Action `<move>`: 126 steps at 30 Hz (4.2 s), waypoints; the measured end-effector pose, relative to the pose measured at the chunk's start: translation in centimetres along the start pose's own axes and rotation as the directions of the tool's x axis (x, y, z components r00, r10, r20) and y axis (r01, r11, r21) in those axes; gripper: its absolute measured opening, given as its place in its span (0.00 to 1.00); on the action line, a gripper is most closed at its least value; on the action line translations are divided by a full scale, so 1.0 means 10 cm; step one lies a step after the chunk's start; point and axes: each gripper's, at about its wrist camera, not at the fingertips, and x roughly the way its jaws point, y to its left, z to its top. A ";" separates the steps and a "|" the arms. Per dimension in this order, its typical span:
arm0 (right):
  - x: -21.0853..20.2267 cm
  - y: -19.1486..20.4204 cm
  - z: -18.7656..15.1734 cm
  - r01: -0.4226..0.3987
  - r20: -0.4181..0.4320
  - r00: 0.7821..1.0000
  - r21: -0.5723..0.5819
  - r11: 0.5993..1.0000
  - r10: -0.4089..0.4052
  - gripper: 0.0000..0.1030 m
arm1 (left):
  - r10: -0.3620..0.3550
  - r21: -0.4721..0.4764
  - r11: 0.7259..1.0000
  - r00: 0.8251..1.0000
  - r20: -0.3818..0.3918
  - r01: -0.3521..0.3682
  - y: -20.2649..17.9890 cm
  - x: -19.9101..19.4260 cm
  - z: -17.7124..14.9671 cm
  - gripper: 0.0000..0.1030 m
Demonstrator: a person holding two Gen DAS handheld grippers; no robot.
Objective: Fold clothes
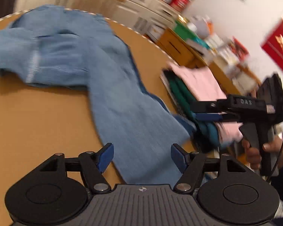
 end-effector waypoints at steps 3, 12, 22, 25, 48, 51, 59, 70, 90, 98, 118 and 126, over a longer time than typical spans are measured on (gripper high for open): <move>-0.11 0.14 -0.36 0.049 0.020 0.999 -0.203 0.978 -0.046 0.84 | -0.017 0.085 0.996 0.999 -0.051 0.021 -0.24 0.24 -0.16 0.72; 0.00 0.28 -0.92 0.118 -0.128 0.978 -0.313 0.943 -0.165 0.41 | 0.035 0.189 0.982 0.996 -0.085 -0.018 -0.38 0.40 -0.33 0.81; -0.43 0.20 -1.01 0.156 -0.165 0.971 -0.113 0.981 -0.174 0.49 | -0.066 0.117 0.990 0.995 -0.077 0.075 -0.33 0.07 -0.32 0.81; -0.74 0.22 -0.71 0.186 0.029 0.982 -0.035 0.982 -0.185 0.72 | -0.030 0.094 0.995 0.998 0.054 0.025 -0.11 -0.30 -0.07 0.83; 0.21 1.36 0.04 0.016 0.295 0.954 0.160 0.987 -0.064 0.89 | 0.139 0.506 0.862 0.974 -0.180 -0.030 1.66 0.68 1.83 0.04; 0.36 1.55 0.06 0.057 0.242 0.966 0.153 0.987 -0.093 0.77 | 0.077 0.369 0.929 0.976 -0.203 0.003 1.77 0.53 1.76 0.03; 0.92 1.50 -0.03 -0.056 0.091 0.995 0.306 0.950 0.030 0.77 | -0.042 -0.151 0.988 0.998 -0.046 0.035 2.06 -0.64 0.79 0.03; 1.53 1.62 -0.09 -0.154 -0.051 0.984 0.245 0.957 0.171 0.09 | 0.032 -0.315 0.949 0.998 0.058 -0.012 1.58 -1.41 -0.47 0.03; 0.84 3.39 -1.53 -0.033 -0.092 0.996 -0.211 0.977 0.014 0.50 | 0.096 -0.401 0.914 0.993 0.073 -0.059 2.30 -3.31 -1.91 0.24; 0.43 2.81 -1.00 0.133 0.133 0.982 0.019 0.991 -0.135 0.67 | 0.106 -0.197 0.977 0.984 0.143 -0.077 2.29 -3.05 -0.86 0.65; 2.48 0.61 2.86 0.359 0.301 0.893 -0.026 0.933 -0.335 0.60 | 0.492 -0.091 0.870 0.850 0.189 -0.484 3.20 0.02 2.67 0.81; 3.16 0.33 3.14 0.336 0.162 0.933 -0.070 0.939 -0.321 0.34 | 0.454 -0.162 0.886 0.885 0.105 -0.435 3.61 0.63 3.02 0.84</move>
